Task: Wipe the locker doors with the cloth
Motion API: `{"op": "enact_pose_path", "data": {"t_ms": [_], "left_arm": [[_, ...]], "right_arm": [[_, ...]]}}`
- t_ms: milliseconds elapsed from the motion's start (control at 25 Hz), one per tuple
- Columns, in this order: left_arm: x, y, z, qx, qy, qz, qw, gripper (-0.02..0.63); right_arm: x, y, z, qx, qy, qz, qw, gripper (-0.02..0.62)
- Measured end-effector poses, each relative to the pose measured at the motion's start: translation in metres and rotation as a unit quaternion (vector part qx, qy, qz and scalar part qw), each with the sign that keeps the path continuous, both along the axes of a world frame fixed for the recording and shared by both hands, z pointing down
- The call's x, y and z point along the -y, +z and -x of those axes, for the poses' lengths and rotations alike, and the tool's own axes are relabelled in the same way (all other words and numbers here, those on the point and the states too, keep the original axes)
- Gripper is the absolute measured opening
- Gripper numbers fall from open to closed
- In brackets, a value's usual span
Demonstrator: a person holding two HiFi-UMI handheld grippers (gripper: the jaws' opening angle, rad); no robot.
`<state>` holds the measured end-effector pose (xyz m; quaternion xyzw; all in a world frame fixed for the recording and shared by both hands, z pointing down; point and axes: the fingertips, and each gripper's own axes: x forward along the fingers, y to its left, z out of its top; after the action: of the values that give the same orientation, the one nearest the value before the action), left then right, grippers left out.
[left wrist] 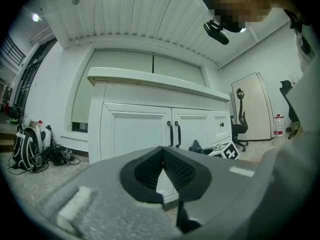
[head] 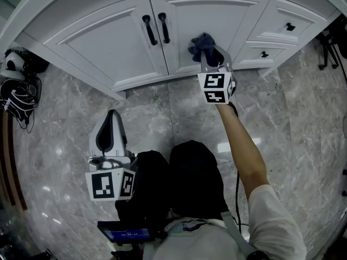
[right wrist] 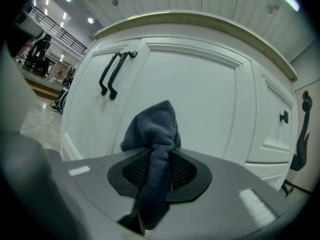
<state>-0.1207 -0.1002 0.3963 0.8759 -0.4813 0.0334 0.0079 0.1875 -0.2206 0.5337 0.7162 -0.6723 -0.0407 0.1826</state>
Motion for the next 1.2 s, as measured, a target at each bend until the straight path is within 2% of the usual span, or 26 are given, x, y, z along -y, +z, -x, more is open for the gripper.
{"op": "enact_pose_path", "data": {"t_ms": [320,440,640,960,1200], "left_arm": [[0.000,-0.001,0.009,0.000,-0.007,-0.001,1.0000,0.003],[0.001,0.000,0.011,0.001,-0.007,0.001,1.0000,0.002],[0.002,0.003,0.014,0.003,-0.010,0.003,0.9999,0.002],[0.003,0.004,0.011,0.009,-0.008,0.005,0.9999,0.003],[0.004,0.006,0.008,0.010,-0.005,0.005,0.9999,0.002]], "right_arm": [[0.015,0.011,0.071,0.019,-0.042,0.005,0.999,0.087],[0.015,0.024,0.075,0.023,-0.040,0.008,0.999,0.087],[0.015,0.067,0.078,0.008,-0.052,0.052,0.997,0.087],[0.011,0.113,0.061,-0.042,-0.058,0.102,0.992,0.088],[-0.001,0.119,0.004,-0.050,-0.019,0.114,0.992,0.089]]}}
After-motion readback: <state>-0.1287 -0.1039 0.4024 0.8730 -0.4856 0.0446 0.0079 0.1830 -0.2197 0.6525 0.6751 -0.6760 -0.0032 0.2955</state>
